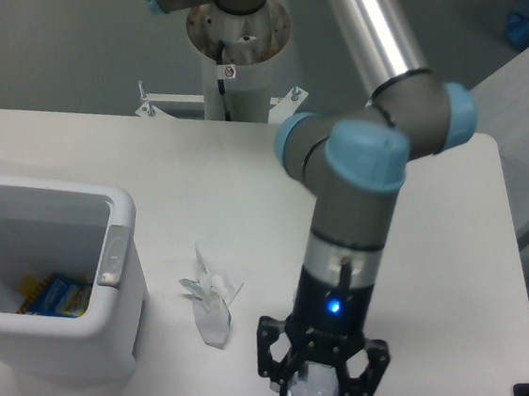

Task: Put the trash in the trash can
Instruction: 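Lift the bottle and carry it over the white trash bin, then lower the bottle into the bin and open the gripper, then raise the empty gripper out of the bin toward the plastic bag, then lower the open gripper onto the crumpled clear plastic bag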

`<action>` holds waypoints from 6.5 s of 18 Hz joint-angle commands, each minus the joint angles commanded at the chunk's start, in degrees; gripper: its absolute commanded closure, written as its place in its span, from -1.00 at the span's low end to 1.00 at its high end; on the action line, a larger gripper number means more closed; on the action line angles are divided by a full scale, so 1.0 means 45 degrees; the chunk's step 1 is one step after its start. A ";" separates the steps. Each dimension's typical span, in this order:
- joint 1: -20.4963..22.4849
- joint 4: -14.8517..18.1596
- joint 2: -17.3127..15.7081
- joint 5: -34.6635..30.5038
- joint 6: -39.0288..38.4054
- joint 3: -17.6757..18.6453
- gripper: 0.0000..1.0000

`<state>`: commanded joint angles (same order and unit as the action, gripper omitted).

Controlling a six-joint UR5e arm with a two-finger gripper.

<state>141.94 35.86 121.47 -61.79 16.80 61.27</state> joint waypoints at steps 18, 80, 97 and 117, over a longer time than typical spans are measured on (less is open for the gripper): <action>-0.3202 0.0020 -0.2794 0.0548 -0.2835 0.1324 -0.19; -0.1645 0.0176 -0.4628 0.0138 -0.2524 0.6244 -1.00; -0.0331 0.1816 -0.5295 -0.2634 0.2341 1.1402 -1.00; -0.1680 0.1640 -0.2697 -0.3572 0.2047 1.0876 -0.50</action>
<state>134.38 43.24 109.33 -77.86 26.01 110.22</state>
